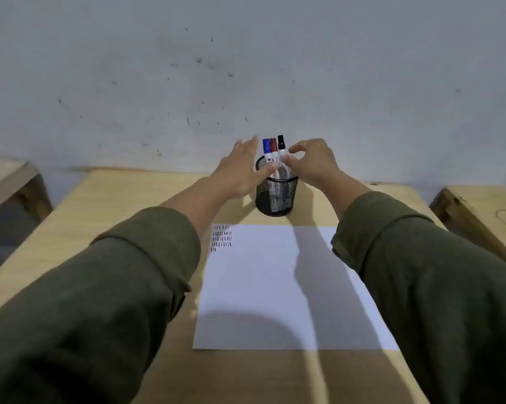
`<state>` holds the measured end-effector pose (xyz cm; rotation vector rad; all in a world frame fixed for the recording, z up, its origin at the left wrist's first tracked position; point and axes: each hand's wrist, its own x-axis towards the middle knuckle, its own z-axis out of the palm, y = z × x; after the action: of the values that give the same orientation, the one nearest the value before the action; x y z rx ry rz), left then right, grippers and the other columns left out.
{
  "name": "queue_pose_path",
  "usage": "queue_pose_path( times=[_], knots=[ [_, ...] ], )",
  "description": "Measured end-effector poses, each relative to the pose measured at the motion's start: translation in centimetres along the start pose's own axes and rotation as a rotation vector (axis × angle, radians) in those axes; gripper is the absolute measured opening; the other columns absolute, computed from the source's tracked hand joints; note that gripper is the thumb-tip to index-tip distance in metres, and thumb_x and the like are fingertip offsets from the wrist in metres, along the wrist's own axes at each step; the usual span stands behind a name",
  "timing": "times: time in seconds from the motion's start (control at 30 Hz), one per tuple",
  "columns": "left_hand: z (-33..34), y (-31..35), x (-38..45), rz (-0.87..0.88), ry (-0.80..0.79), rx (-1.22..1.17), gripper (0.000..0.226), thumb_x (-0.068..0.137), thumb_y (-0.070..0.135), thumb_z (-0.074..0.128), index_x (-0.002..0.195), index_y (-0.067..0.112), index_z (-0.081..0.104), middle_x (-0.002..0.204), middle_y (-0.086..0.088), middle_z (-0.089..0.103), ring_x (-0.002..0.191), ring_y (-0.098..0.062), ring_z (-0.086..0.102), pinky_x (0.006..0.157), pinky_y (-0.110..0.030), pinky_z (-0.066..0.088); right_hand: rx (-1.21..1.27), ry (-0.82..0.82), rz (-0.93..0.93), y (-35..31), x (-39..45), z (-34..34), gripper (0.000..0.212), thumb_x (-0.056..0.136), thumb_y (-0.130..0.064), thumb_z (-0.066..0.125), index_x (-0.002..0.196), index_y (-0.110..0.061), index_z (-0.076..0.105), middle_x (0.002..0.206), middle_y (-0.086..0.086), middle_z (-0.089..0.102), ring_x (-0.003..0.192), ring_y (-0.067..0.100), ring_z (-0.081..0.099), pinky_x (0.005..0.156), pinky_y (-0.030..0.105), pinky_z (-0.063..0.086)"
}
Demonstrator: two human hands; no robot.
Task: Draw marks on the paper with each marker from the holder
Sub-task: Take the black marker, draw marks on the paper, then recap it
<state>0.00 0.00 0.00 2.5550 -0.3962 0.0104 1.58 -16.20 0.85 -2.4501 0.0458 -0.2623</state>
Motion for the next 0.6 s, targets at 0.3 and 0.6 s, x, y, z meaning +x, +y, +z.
queue_pose_path(
  times=[0.3,0.6],
  knots=[
    [0.46,-0.09,0.2,0.022,-0.049,-0.082,0.064,0.092,0.047,0.042,0.148,0.023,0.02,0.155,-0.006,0.028,0.148,-0.022,0.0,0.116,-0.04,0.014,0.144,-0.054,0.019,-0.18,0.71,0.32,0.027,0.088,-0.024,0.062,0.114,-0.017,0.067,0.128,0.01,0.059,0.115,0.023,0.054,0.081,0.023,0.039],
    [0.49,-0.01,0.13,0.023,-0.082,-0.1,0.06,0.093,0.047,0.041,0.146,0.027,0.024,0.153,-0.006,0.033,0.148,-0.022,0.001,0.115,-0.04,0.015,0.221,-0.047,0.007,0.2,0.55,0.61,0.028,0.086,-0.021,0.065,0.114,-0.017,0.068,0.125,0.009,0.062,0.094,0.016,0.051,0.075,0.023,0.038]
  ],
)
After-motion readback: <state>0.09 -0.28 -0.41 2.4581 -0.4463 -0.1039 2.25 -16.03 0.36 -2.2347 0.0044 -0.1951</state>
